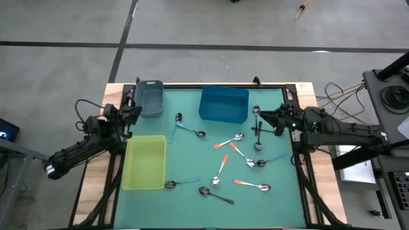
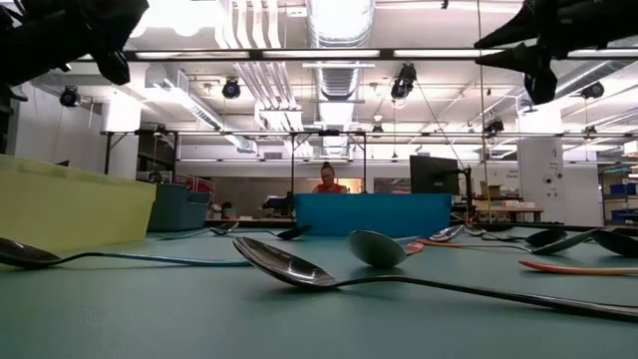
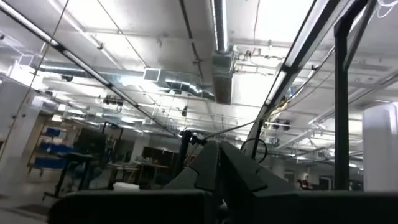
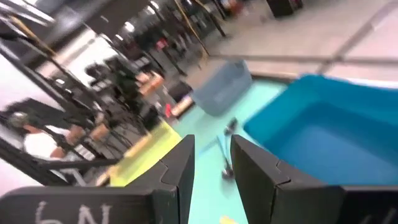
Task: Sort silverware by color (type)
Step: Put the black spoon into the blue bin
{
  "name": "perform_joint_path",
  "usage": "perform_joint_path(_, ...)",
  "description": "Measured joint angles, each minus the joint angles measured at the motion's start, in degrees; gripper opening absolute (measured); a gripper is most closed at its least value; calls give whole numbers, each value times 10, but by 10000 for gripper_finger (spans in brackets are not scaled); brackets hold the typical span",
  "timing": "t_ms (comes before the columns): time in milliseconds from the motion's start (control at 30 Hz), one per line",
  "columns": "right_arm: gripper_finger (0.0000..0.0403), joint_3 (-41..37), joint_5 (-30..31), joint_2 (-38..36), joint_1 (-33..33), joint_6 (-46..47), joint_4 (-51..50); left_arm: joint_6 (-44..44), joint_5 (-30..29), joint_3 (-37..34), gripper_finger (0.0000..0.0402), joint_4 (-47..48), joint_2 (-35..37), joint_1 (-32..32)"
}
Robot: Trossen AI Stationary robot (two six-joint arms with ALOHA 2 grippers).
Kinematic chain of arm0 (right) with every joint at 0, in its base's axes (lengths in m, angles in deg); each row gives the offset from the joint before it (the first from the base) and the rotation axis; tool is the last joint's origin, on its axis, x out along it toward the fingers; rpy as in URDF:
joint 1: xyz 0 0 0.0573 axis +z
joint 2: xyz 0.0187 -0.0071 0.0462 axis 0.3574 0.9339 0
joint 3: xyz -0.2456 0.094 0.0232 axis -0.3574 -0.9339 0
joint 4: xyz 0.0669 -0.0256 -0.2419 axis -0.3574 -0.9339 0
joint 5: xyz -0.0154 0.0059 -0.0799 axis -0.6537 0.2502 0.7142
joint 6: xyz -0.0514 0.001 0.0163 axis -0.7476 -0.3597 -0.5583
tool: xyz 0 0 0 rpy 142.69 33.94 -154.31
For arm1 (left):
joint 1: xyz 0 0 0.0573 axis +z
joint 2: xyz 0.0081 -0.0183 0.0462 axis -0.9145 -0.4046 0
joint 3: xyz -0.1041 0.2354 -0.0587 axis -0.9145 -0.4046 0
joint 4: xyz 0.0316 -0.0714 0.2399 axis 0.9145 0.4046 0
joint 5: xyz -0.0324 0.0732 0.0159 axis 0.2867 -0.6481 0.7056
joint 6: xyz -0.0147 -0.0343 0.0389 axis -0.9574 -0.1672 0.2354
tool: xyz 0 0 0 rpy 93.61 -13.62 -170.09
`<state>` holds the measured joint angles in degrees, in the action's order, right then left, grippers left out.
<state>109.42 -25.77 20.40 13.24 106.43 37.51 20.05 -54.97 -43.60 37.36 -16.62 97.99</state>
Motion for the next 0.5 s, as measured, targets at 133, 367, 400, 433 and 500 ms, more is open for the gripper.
perform_joint_path(133, 95, 70, 48, 37, 0, 83, -142, 17, 18, 35, 0, -3, -25, 0)
perform_joint_path(367, 95, 141, 83, 95, -8, 268, -376, 47, 34, 90, 0, 0, -140, 0)
perform_joint_path(400, 95, 143, 82, 100, -9, 285, -392, 58, 34, 98, 0, 3, -161, 0)
perform_joint_path(433, 95, 144, 83, 107, -10, 297, -400, 72, 34, 107, 0, 5, -184, 0)
perform_joint_path(500, 95, 144, 83, 117, -10, 305, -399, 103, 34, 127, 0, 14, -227, 0)
